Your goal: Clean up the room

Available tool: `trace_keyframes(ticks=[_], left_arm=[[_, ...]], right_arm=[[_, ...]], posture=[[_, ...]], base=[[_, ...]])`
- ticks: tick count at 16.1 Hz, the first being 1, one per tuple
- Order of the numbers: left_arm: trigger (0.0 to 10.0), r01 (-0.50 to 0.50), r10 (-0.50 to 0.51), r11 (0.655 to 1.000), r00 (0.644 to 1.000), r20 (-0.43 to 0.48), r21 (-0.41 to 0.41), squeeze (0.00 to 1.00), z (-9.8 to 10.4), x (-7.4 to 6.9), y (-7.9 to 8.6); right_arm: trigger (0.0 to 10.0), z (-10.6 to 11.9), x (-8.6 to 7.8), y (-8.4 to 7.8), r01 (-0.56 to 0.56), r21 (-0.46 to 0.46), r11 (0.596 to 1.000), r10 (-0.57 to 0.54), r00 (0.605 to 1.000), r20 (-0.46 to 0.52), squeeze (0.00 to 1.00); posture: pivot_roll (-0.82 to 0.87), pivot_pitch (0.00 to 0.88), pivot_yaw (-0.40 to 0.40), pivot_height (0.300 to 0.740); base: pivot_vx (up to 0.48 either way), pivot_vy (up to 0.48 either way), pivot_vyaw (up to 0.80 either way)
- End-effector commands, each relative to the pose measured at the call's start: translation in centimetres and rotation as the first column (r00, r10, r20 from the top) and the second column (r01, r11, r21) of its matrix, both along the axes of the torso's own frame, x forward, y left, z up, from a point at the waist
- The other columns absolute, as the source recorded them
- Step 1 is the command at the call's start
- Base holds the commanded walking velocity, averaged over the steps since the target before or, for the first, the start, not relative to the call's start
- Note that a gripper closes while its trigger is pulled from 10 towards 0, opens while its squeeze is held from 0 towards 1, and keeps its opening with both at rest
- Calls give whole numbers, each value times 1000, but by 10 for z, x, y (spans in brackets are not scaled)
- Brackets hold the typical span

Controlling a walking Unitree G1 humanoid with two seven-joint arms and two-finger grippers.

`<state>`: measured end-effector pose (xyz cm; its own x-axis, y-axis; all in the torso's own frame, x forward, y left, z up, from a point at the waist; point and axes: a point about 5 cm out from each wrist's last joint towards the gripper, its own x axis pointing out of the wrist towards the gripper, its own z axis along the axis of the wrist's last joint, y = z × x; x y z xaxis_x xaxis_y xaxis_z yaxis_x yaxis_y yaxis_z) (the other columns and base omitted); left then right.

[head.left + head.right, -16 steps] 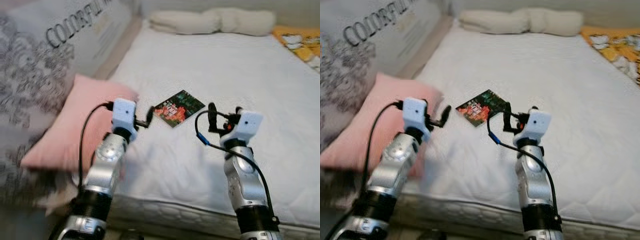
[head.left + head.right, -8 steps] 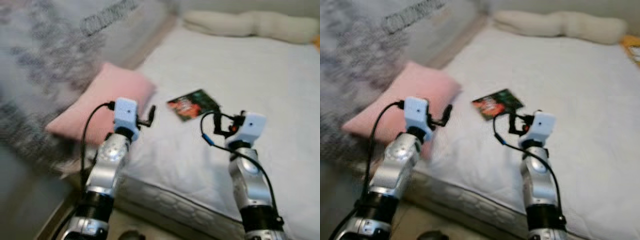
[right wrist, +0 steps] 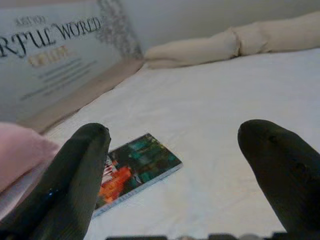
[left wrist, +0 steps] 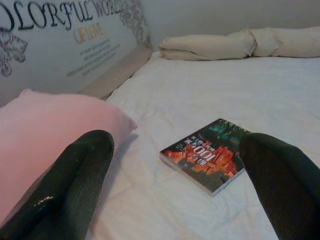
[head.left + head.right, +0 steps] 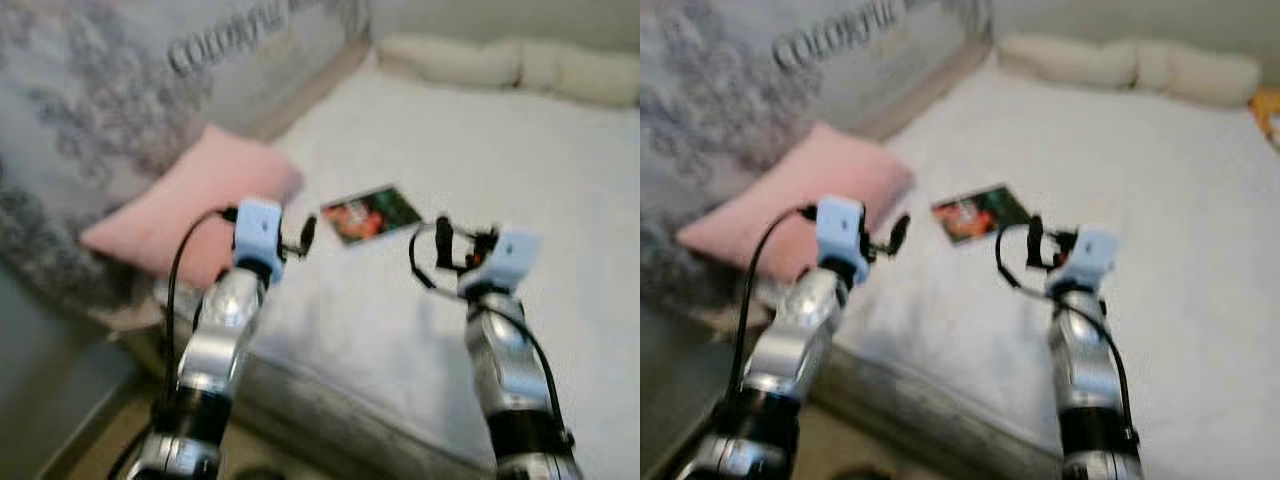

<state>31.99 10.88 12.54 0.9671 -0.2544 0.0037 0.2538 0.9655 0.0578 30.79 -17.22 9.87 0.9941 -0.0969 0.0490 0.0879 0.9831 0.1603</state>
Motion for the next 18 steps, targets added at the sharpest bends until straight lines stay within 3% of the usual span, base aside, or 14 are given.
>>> trace_keyframes(ticks=[1,8,14,18], left_arm=[[10000,-31,31,1000,1000,-3,1,0,1,1,8],[10000,-68,68,998,998,-15,0,0,-2,-4,15],[10000,-75,75,995,997,12,61,0,2,-11,28],[10000,-56,55,997,998,11,54,0,4,-9,25]], right_arm=[[10000,3,4,9,-22,9,1000,22,1000,4,0],[10000,4,10,13,-45,10,999,45,999,2,0],[10000,9,31,11,-31,35,999,31,999,-13,0],[10000,9,30,11,-16,5,1000,16,1000,3,0]], posture=[[5,0,4,740],[29,0,-5,740],[97,0,-19,740],[87,0,-21,740]], base=[[364,-307,0],[0,0,0],[0,0,0],[0,0,0]])
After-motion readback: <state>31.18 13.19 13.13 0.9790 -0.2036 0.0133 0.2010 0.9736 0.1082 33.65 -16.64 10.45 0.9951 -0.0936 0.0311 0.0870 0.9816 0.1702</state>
